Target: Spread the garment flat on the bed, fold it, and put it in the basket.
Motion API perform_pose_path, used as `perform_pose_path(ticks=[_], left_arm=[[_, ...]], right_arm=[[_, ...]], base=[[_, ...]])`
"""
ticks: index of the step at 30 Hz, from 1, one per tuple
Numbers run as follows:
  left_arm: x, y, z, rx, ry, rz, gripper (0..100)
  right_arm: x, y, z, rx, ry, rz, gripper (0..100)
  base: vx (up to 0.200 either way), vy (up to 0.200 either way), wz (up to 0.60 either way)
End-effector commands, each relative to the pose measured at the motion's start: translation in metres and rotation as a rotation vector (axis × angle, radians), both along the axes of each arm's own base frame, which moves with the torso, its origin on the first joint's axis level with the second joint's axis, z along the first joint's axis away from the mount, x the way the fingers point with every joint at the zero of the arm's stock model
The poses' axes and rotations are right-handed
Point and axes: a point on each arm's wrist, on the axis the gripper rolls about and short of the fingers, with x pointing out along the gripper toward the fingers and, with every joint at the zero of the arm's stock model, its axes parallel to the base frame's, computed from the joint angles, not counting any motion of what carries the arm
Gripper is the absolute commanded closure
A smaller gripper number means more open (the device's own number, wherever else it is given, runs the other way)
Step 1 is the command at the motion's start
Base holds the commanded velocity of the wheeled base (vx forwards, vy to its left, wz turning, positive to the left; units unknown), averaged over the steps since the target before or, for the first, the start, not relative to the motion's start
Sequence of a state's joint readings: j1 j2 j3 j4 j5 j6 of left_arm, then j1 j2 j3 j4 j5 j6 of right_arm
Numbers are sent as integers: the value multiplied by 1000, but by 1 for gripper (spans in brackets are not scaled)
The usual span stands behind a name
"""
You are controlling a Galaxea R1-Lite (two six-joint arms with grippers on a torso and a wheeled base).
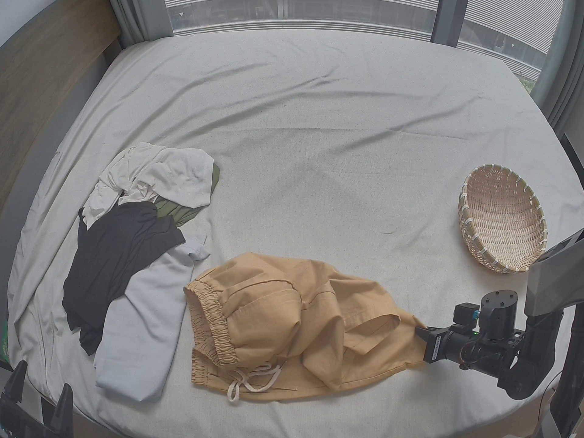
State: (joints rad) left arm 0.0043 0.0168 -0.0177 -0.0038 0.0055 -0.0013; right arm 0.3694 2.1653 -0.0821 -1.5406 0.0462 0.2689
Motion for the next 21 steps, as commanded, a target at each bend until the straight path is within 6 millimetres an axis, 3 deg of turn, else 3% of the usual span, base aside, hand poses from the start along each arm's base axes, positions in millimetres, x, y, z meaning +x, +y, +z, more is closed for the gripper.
perform_pose_path(ticks=[1, 13, 21], left_arm=[[0, 0, -5, 0, 2, 1, 0], [0, 0, -5, 0, 2, 1, 0], [0, 0, -5, 0, 2, 1, 0]], right_arm=[[-7, -6, 0, -9, 22, -15, 100], [-10, -32, 2, -26, 45, -116, 100], [-10, -33, 2, -24, 44, -115, 100]], base=[[0, 0, 0], [0, 0, 0], [0, 0, 0]])
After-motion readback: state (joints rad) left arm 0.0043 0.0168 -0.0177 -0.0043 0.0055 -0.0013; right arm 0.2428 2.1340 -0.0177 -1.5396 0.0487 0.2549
